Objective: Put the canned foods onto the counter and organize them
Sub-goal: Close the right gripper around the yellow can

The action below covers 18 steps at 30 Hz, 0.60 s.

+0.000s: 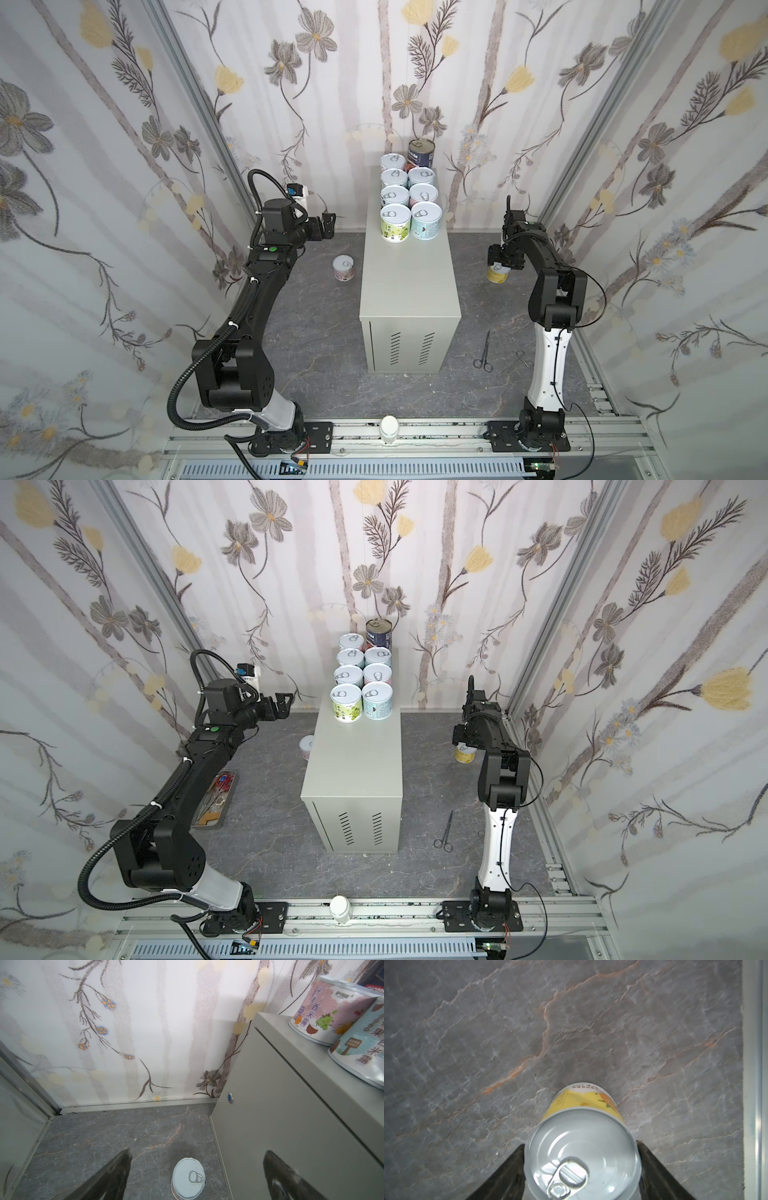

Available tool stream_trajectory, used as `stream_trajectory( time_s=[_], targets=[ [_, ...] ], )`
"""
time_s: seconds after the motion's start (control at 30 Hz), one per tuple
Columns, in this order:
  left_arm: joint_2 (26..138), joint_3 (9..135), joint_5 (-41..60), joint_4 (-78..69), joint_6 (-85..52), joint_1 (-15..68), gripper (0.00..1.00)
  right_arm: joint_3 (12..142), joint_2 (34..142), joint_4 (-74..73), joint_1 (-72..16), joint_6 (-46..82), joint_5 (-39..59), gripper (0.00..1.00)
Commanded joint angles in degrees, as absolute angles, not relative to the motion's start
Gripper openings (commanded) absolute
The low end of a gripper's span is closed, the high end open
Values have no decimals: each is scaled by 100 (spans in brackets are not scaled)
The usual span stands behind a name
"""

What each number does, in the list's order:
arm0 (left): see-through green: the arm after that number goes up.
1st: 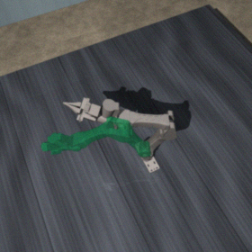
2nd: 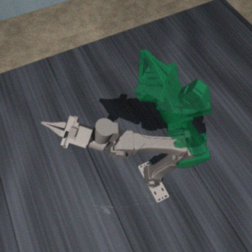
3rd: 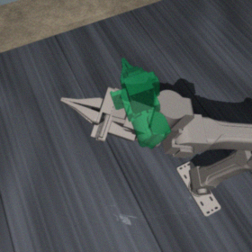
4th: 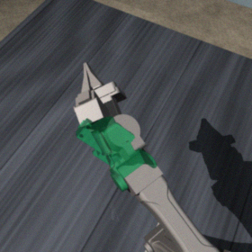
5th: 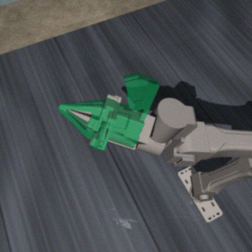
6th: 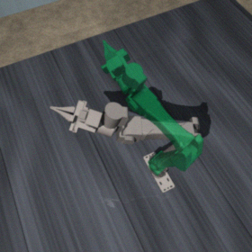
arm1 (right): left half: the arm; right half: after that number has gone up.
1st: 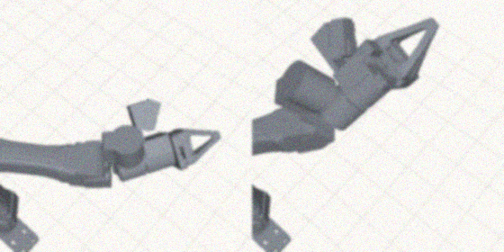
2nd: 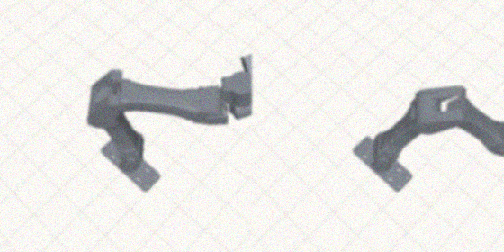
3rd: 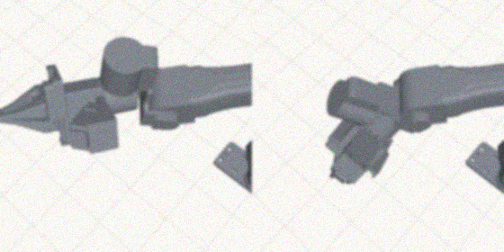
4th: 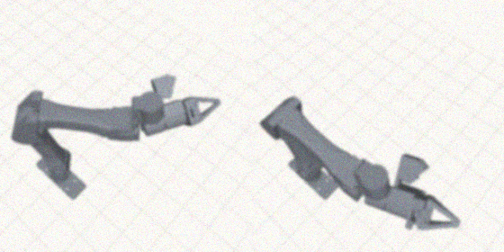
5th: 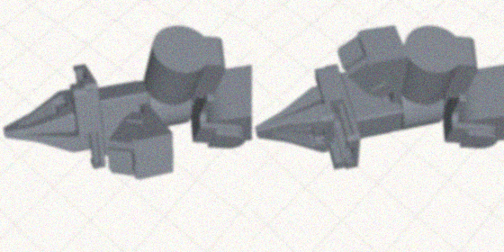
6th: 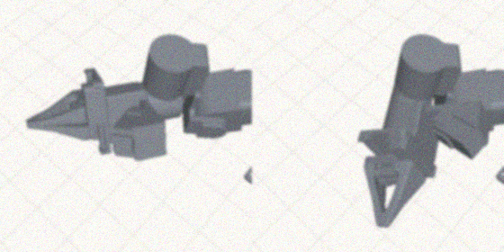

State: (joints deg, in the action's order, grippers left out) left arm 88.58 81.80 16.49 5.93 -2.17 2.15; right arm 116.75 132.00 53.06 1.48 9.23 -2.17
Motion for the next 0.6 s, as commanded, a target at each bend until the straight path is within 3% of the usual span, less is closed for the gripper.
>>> stream_trajectory(
  time_s=[0.0, 0.33, 0.57],
  targets=[
    [8697, 8103, 1620, 485, -149, 229, 100, 11039, 12867, 5312, 4, 1076, -106, 58],
    [8111, 7715, 1574, 387, -141, 251, 100, 8904, 11610, 4199, -545, 1643, -158, 58],
    [7850, 7582, 1496, 474, -133, 273, 100, 8234, 11299, 3790, -776, 1839, -194, 58]
  ],
)
